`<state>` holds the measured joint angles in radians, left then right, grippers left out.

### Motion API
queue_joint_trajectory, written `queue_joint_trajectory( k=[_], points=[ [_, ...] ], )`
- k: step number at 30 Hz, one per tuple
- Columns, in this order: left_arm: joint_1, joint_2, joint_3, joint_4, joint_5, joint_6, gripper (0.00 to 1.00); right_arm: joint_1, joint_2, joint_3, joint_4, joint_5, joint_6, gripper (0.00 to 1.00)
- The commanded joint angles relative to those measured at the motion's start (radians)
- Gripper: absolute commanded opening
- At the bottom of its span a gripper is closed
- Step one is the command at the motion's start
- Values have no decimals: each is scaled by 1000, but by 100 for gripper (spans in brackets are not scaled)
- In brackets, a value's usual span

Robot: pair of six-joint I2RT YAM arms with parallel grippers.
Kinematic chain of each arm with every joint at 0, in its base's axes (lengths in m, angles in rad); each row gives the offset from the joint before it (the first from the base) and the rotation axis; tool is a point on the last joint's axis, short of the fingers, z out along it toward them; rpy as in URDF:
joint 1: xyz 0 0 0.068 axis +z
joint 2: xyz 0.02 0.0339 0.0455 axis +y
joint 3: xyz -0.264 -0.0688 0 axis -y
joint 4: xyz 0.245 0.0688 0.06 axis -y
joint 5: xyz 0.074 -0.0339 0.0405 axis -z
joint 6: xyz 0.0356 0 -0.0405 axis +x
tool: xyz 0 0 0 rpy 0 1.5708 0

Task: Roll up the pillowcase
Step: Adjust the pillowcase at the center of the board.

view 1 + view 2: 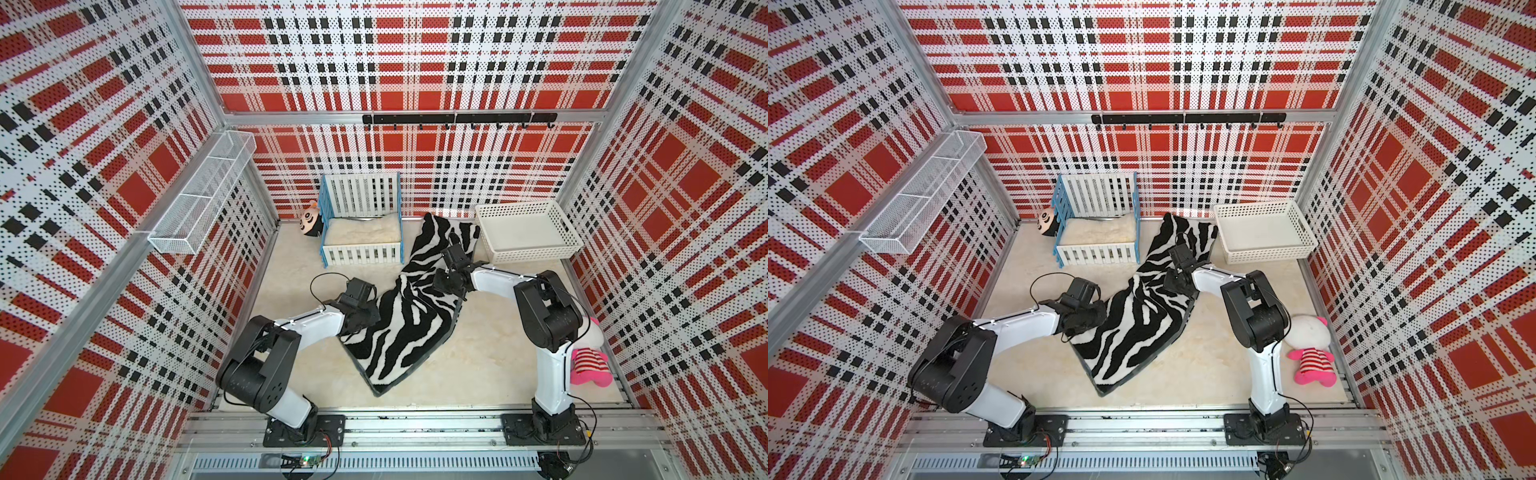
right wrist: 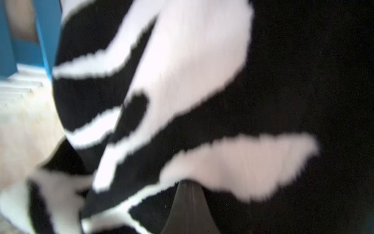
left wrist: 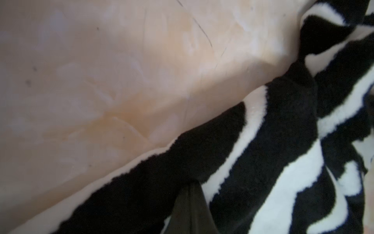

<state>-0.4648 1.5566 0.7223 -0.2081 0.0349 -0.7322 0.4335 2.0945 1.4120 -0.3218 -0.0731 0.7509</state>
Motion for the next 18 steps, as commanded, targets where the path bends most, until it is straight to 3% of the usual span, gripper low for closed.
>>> queue_joint_trajectory(
  k=[1, 9, 13, 15, 18],
  points=[
    [-51, -10, -45, -2, -10, -27, 0, -65, 129, 122, -103, 40, -89, 0],
    [-180, -35, -32, 20, -21, -170, 0, -120, 375, 607, -300, 56, -228, 0],
    [-207, -50, 19, 21, -8, -175, 0, -139, 440, 772, -371, 50, -234, 0],
    [-207, -53, 47, 18, -3, -165, 0, -138, 401, 742, -360, 36, -234, 2],
    [-200, -52, 88, 4, -3, -137, 0, -134, 238, 538, -230, 21, -235, 10]
  ],
)
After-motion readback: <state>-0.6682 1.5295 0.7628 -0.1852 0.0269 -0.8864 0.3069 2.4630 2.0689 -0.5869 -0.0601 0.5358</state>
